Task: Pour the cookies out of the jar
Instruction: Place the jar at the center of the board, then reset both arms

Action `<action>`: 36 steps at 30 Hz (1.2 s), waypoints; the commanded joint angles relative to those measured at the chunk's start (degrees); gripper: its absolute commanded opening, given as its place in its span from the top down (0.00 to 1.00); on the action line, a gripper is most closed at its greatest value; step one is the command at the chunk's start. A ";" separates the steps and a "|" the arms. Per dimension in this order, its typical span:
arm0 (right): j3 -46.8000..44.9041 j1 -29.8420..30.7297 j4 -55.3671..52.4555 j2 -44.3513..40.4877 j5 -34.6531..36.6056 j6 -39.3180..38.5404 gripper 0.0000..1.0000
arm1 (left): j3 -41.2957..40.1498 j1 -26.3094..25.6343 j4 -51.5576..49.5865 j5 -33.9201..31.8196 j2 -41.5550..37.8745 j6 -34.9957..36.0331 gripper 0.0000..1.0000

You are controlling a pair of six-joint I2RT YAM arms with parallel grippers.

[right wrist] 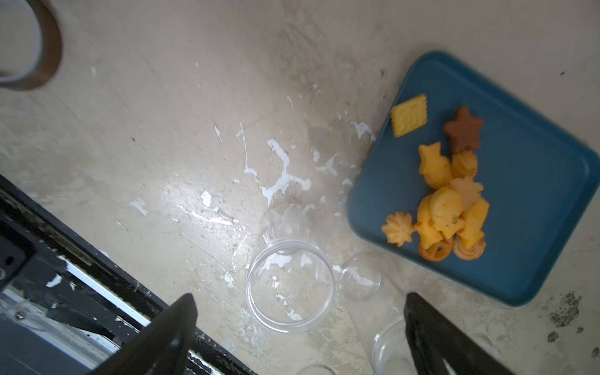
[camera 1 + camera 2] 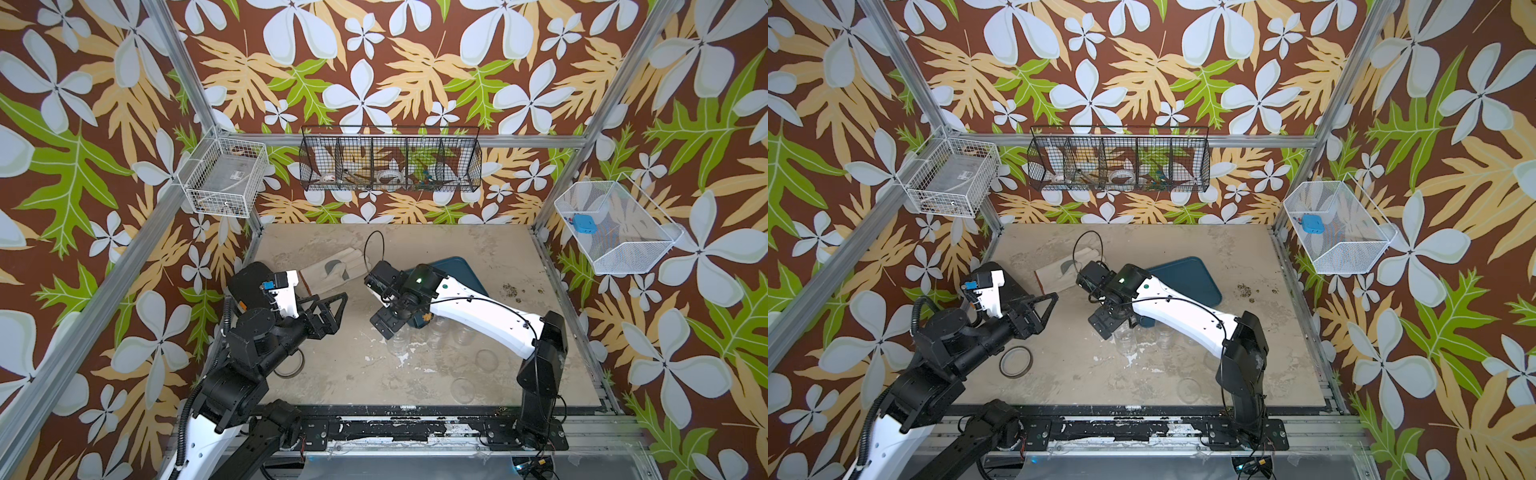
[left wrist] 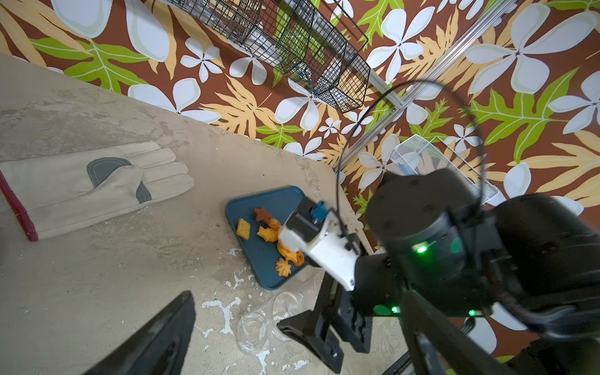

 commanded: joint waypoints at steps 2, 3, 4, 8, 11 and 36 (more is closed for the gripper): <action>4.95 -5.48 -3.25 -2.88 -3.26 0.08 0.00 | 1.18 0.07 1.43 -2.79 1.07 0.88 0.00; 5.39 -7.78 -2.22 -4.08 -4.98 0.22 0.00 | 1.27 0.07 1.50 -3.66 1.22 0.44 0.00; 5.23 -10.00 -0.79 -5.47 -6.51 0.19 0.00 | 1.27 0.10 1.77 -4.46 1.30 0.07 0.00; 1.42 -22.11 8.00 -11.87 -15.50 1.65 0.00 | 0.37 0.07 4.23 -6.09 1.64 -1.97 0.00; -4.51 -30.57 18.42 -16.99 -22.80 5.25 0.00 | -0.24 0.14 5.68 -5.90 2.10 -2.22 0.00; -71.68 -45.65 81.59 -51.58 -1.79 -8.33 0.00 | -19.44 0.07 29.55 -48.75 1.86 7.12 0.00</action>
